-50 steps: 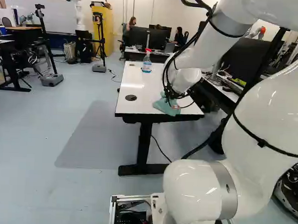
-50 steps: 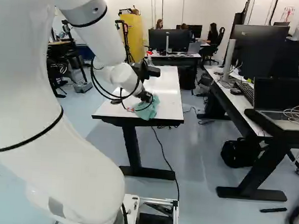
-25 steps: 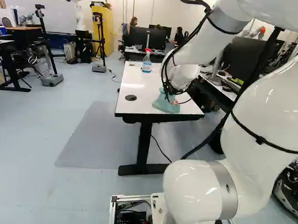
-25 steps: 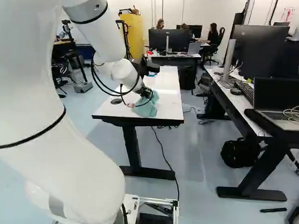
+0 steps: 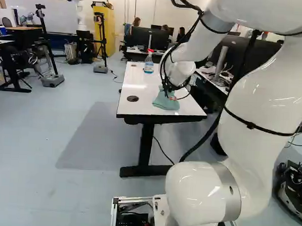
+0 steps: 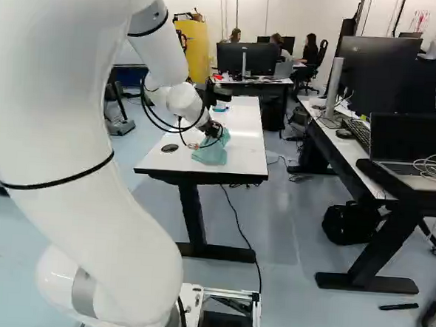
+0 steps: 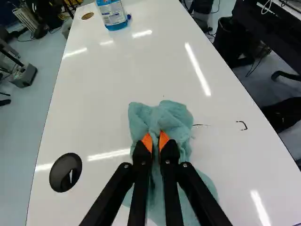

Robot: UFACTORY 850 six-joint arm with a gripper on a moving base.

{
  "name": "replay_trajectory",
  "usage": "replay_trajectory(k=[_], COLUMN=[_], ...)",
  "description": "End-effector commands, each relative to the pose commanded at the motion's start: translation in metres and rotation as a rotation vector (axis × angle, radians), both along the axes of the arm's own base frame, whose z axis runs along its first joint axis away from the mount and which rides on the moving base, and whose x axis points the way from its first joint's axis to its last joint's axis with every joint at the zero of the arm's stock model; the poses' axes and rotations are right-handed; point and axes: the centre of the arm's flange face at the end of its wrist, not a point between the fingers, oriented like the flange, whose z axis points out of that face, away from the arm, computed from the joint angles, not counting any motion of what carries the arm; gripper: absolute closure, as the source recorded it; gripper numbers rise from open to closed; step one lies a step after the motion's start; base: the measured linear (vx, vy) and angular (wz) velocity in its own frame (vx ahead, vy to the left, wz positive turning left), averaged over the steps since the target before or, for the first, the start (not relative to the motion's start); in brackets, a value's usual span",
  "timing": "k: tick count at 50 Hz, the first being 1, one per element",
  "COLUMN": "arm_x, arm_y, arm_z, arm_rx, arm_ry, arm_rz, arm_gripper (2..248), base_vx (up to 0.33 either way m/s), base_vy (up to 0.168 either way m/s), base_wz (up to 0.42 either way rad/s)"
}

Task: Clean the table with the green towel

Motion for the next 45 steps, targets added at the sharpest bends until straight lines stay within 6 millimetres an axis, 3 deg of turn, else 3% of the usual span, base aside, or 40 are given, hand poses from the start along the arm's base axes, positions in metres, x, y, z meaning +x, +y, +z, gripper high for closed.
replay_trajectory(k=[15,45], arm_x=[0.027,0.041], arm_y=[-0.001,-0.009], arm_z=[-0.001,-0.031], arm_rx=[0.0,0.002], arm_ry=[-0.007,0.045], arm_rz=[0.0,-0.013], arm_gripper=[212,212], base_vx=[0.0,0.0], base_vy=[0.0,0.0], base_wz=[0.0,0.0])
